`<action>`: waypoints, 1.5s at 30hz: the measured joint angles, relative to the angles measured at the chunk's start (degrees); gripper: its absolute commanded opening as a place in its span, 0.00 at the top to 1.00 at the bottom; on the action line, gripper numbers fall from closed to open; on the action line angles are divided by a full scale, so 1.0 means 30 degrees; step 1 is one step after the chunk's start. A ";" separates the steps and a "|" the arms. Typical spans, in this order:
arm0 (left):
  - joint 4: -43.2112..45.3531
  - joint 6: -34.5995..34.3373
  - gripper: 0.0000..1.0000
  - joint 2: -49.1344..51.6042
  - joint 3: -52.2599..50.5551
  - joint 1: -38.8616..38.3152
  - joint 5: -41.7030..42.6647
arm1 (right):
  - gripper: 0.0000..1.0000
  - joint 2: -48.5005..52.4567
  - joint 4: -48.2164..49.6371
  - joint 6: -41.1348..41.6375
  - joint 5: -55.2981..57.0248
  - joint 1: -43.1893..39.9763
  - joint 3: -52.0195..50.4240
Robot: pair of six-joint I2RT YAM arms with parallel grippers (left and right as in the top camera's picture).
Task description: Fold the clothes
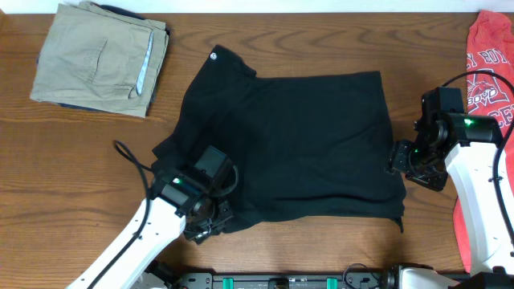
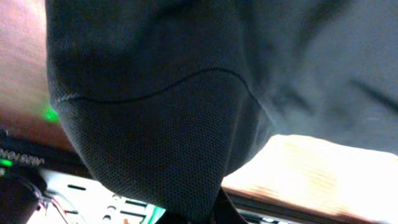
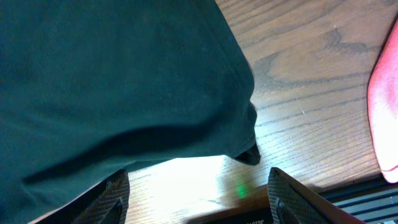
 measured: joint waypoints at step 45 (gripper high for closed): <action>0.7847 0.1508 0.38 0.5078 0.0386 0.0000 -0.4160 | 0.30 0.0000 -0.0109 -0.0022 -0.0525 0.0000 -0.0015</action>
